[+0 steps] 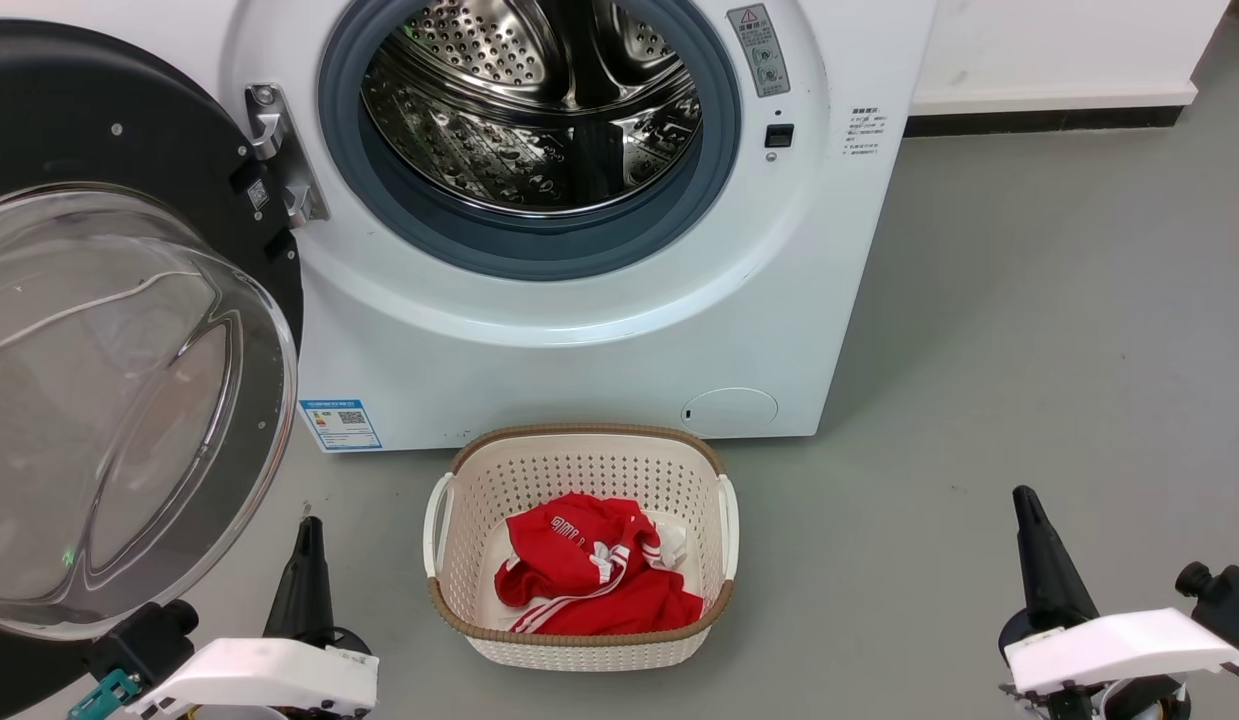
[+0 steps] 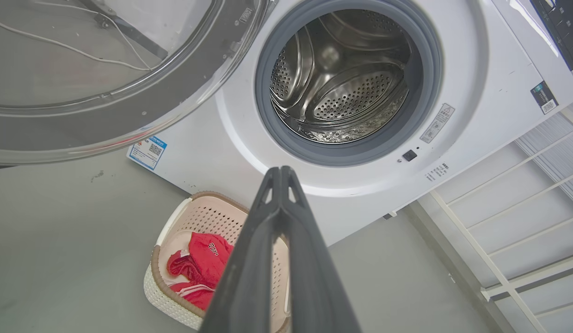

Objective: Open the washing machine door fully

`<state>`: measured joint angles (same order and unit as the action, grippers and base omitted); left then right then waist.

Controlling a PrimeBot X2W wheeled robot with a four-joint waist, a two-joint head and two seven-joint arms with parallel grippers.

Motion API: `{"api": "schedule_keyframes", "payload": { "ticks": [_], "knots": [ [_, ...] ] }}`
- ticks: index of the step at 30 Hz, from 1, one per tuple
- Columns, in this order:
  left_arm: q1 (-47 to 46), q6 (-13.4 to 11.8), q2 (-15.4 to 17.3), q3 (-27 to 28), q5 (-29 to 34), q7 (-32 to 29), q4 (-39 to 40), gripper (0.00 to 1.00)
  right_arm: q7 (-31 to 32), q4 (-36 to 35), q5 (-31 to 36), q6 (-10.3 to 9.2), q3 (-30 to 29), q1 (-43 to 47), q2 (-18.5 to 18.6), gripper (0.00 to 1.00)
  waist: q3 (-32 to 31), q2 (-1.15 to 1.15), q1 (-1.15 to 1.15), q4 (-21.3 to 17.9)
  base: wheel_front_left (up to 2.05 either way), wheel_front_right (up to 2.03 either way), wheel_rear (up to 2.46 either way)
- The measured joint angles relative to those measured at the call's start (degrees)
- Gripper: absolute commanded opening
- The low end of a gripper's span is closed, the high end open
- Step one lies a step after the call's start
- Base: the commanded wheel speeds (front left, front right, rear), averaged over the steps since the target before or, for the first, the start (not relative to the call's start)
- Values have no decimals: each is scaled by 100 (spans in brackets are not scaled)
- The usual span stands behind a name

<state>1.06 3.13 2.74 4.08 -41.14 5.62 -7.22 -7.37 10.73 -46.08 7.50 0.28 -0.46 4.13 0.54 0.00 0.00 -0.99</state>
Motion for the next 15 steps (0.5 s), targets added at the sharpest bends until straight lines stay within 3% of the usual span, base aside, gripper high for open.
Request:
{"api": "schedule_keyframes", "payload": {
  "ticks": [15],
  "knots": [
    [-147,92,0,53,-1176,-282,-156,0,264,65,-1128,0,-87,-121,18,0,-6,0,0,17,0,0,0]
  ]
}}
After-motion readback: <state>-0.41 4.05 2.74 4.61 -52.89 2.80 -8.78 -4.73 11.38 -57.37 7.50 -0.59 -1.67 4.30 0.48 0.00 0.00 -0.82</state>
